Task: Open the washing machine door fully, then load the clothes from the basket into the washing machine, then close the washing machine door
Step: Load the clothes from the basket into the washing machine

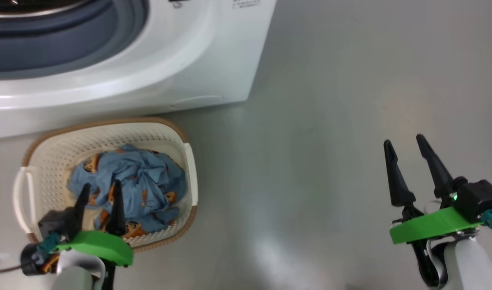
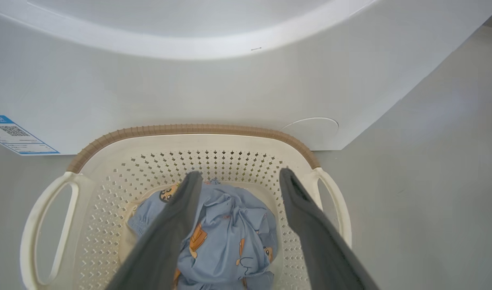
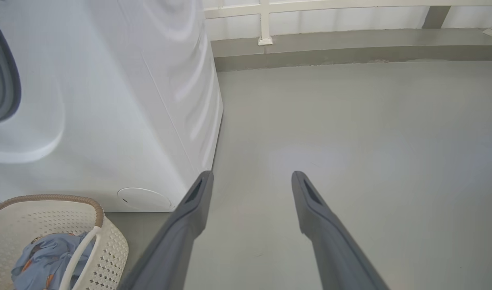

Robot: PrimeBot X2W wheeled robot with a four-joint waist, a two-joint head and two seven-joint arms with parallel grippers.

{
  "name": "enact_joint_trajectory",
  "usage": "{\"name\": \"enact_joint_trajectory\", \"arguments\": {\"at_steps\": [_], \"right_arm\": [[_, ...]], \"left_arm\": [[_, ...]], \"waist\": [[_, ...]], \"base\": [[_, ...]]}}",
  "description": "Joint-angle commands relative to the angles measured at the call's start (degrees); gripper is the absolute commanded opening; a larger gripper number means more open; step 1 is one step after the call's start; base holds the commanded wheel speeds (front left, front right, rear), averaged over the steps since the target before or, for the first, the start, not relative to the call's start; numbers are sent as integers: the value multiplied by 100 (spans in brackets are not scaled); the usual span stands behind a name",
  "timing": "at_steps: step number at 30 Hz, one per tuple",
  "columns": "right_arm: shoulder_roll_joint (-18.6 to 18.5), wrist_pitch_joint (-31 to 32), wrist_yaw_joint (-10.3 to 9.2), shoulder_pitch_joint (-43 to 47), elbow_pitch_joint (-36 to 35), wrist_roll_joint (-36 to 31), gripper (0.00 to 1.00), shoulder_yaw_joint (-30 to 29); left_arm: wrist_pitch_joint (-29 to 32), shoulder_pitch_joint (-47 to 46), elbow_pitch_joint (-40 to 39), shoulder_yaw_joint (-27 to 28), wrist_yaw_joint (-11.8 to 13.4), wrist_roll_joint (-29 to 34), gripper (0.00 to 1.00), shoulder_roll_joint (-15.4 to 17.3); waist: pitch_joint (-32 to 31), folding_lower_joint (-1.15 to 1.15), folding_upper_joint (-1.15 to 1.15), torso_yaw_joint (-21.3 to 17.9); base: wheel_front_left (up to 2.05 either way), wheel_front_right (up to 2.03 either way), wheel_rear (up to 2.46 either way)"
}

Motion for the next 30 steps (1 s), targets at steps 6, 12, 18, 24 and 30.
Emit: {"name": "enact_joint_trajectory", "arguments": {"at_steps": [6,12,18,24,30], "right_arm": [[-42,-68,9,-220,-297,79,100,105],[8,-68,9,-246,-342,123,100,179],[40,-68,9,-298,-391,177,100,218],[52,-68,9,-315,-422,200,100,228],[58,-68,9,-323,-441,229,100,244]], "left_arm": [[-30,-765,852,156,-95,5,100,395],[15,-1350,1574,63,-107,55,100,671],[158,-1785,2042,36,52,129,100,885],[281,-2067,2332,-39,427,324,100,1084],[574,-2341,2634,-73,661,350,100,1130]], "waist": [[1034,0,0,-484],[1441,0,0,-600],[1765,0,0,-658],[1955,0,0,-668],[2090,0,0,-671]], "base": [[0,0,0],[0,0,0],[0,0,0],[0,0,0],[0,0,0]]}}
